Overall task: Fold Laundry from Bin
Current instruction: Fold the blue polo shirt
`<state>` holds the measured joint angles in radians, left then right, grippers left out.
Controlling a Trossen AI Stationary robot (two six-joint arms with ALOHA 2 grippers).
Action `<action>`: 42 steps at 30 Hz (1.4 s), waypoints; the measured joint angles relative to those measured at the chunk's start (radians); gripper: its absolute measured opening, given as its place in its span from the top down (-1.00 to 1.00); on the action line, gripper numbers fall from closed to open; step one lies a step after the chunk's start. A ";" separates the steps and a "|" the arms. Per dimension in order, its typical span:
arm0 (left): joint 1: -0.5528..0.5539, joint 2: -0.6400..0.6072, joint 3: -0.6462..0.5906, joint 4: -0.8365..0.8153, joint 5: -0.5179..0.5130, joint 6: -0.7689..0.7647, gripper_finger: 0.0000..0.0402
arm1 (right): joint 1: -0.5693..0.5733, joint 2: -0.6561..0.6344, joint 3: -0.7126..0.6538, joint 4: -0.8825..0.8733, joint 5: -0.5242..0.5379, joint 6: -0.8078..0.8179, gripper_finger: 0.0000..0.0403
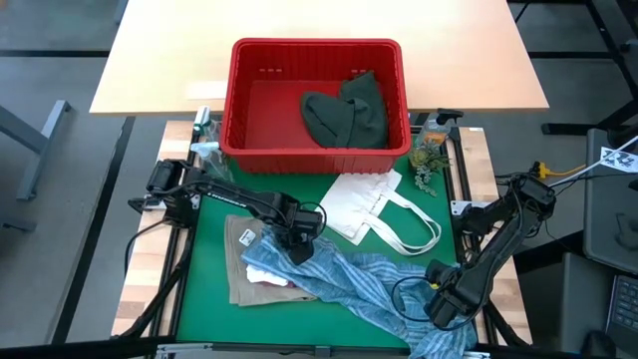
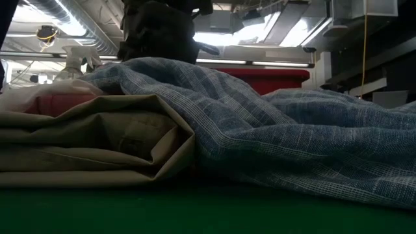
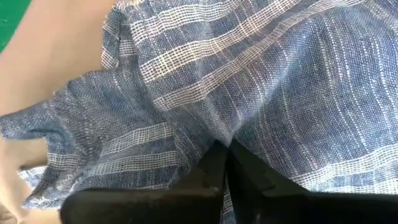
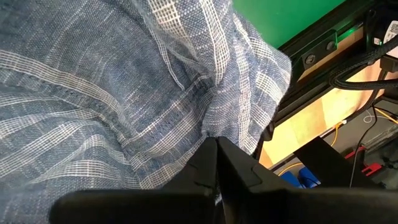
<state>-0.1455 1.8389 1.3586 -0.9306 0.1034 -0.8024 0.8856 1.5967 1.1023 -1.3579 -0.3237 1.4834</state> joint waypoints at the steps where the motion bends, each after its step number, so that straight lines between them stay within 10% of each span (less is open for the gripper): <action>1: -0.001 -0.001 0.000 0.000 -0.001 0.000 0.97 | 0.000 0.000 0.000 0.000 0.000 0.000 0.96; 22: -0.185 -0.235 0.001 -0.221 -0.120 -0.199 1.00 | 0.012 0.000 0.000 -0.001 -0.010 0.000 0.96; 42: -0.458 -0.196 0.000 -0.205 -0.147 -0.295 1.00 | 0.066 0.000 0.000 0.000 -0.063 0.003 0.96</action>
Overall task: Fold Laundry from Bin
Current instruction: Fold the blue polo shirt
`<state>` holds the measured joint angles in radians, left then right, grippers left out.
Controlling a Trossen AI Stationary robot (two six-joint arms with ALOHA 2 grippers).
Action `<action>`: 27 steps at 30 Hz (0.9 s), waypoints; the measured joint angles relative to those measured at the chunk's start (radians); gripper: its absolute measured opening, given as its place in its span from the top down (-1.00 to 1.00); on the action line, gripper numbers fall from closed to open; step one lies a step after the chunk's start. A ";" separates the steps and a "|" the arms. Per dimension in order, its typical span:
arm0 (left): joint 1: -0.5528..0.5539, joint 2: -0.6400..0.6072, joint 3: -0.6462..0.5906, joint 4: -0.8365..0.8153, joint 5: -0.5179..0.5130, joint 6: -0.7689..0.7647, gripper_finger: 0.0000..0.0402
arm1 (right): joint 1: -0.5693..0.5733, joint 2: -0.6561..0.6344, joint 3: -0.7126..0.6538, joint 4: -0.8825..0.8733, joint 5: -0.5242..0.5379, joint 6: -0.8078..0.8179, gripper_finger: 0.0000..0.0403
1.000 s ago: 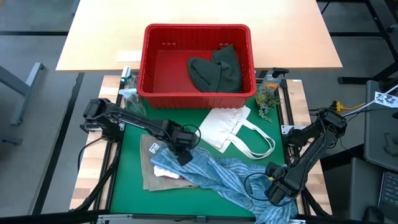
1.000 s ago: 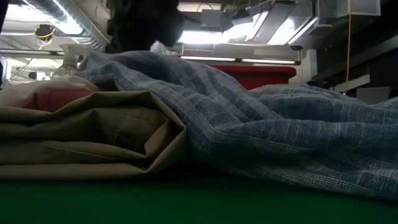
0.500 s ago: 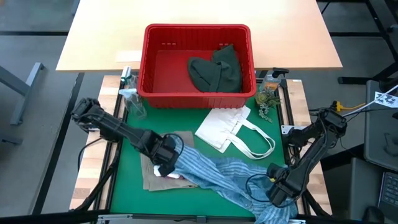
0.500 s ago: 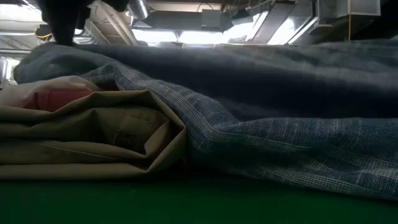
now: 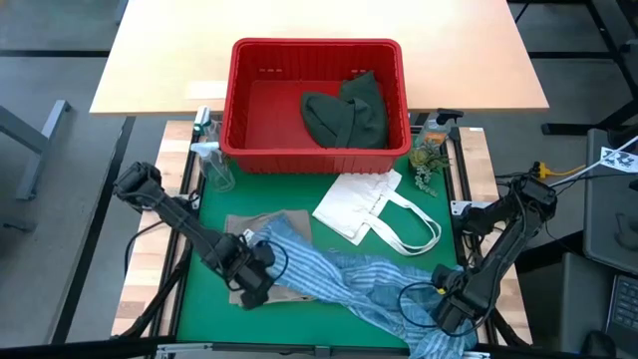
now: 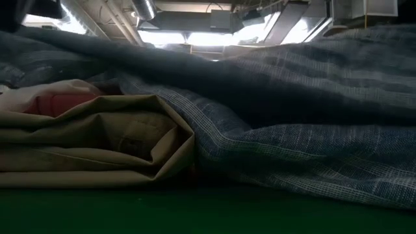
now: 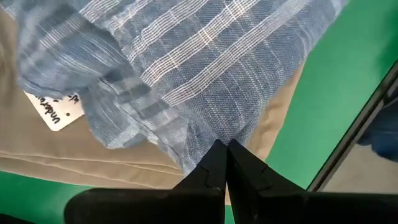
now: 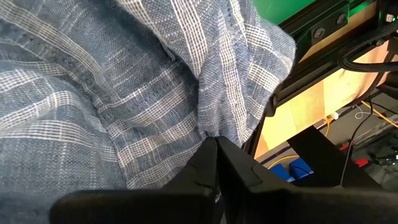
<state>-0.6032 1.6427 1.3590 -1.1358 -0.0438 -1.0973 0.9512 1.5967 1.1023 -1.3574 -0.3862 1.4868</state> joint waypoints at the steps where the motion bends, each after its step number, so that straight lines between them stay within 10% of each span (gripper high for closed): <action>1: -0.008 0.007 0.000 0.001 -0.002 0.000 1.00 | 0.000 0.000 0.000 0.000 -0.001 0.000 0.96; 20: -0.044 0.092 0.000 -0.048 -0.071 -0.027 0.99 | -0.002 0.000 0.000 0.006 0.000 0.000 0.96; 27: -0.044 0.092 0.000 -0.023 -0.070 -0.079 0.70 | -0.002 0.000 0.000 0.006 0.000 0.000 0.96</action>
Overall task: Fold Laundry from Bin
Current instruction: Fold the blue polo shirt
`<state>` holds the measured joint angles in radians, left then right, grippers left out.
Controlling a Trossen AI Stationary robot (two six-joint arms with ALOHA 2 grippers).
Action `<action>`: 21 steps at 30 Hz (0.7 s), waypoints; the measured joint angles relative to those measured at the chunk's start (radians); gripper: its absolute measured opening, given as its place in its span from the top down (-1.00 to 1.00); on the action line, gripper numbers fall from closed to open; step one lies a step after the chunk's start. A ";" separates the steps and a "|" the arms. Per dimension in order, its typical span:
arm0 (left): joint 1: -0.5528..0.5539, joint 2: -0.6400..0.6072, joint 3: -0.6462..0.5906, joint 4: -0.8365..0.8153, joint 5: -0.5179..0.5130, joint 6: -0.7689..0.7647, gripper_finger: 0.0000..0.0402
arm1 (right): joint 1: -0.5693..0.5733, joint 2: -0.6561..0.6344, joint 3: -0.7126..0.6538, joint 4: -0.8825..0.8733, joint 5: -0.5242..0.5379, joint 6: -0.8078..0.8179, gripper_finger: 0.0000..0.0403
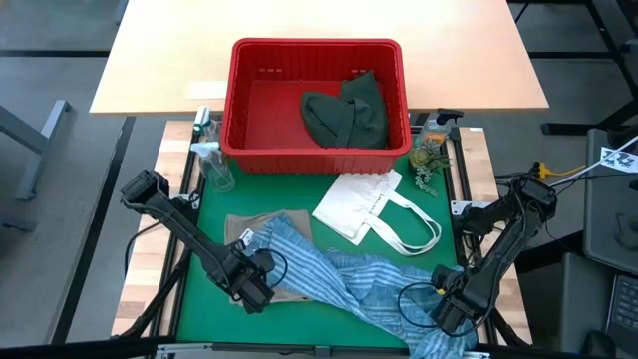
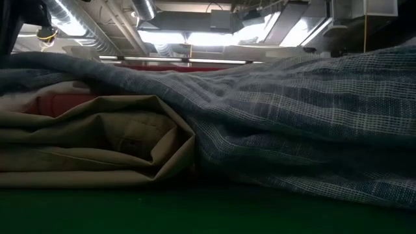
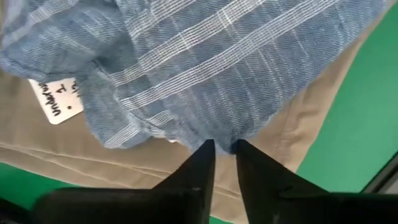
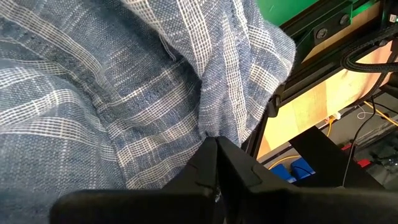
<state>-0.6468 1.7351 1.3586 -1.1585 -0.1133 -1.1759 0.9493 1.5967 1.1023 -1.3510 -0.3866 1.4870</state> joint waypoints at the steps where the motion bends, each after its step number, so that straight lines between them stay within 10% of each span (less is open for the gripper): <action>1: 0.000 0.000 0.000 0.002 0.004 0.003 0.65 | 0.000 0.000 0.000 0.000 0.000 0.000 0.96; 11: -0.010 -0.077 0.000 -0.001 0.023 0.026 0.47 | 0.000 0.000 0.000 0.001 0.000 0.000 0.96; 21: 0.050 -0.100 0.001 0.000 -0.212 0.126 0.47 | 0.000 0.000 0.000 0.053 0.000 0.000 0.96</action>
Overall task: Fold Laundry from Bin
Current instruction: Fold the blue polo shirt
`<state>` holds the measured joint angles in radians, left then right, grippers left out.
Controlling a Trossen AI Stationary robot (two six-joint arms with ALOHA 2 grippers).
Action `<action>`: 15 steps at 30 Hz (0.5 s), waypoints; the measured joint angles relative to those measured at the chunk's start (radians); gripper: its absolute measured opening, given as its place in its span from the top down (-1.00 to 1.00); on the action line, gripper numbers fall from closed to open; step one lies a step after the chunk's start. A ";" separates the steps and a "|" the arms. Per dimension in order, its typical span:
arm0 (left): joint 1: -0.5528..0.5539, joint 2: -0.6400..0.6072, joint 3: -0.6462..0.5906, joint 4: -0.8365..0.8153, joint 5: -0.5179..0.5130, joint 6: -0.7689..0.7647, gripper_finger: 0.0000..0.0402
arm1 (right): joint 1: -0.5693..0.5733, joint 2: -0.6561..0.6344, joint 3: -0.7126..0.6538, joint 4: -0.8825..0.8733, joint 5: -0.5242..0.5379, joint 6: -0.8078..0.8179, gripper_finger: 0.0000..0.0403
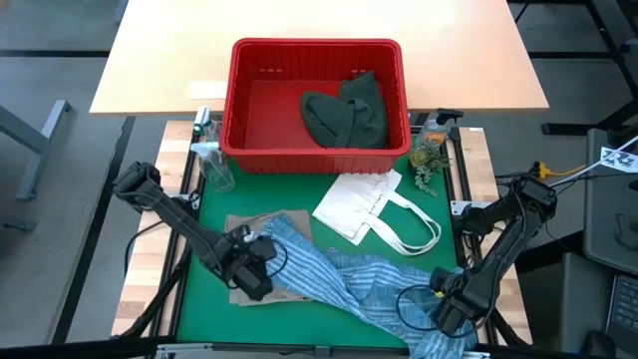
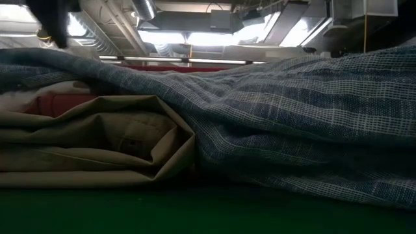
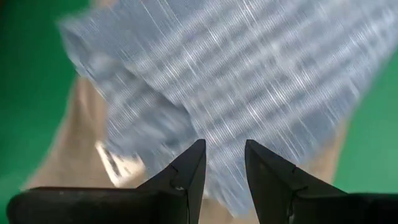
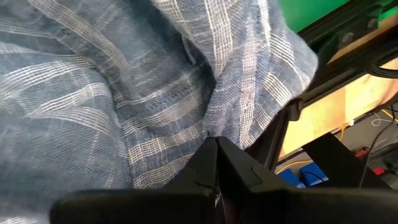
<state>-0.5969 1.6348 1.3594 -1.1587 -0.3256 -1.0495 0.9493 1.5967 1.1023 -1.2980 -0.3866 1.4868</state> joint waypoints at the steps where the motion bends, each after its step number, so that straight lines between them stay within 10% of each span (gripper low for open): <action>1: 0.014 0.000 0.000 0.000 -0.021 0.010 0.47 | 0.000 0.000 0.000 0.001 0.000 0.000 0.96; 15: 0.145 0.040 -0.001 0.053 0.066 0.273 0.20 | 0.000 0.000 0.000 0.023 0.000 0.000 0.96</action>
<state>-0.4522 1.6747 1.3586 -1.1056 -0.2595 -0.7760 0.9493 1.5967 1.1023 -1.2755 -0.3862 1.4868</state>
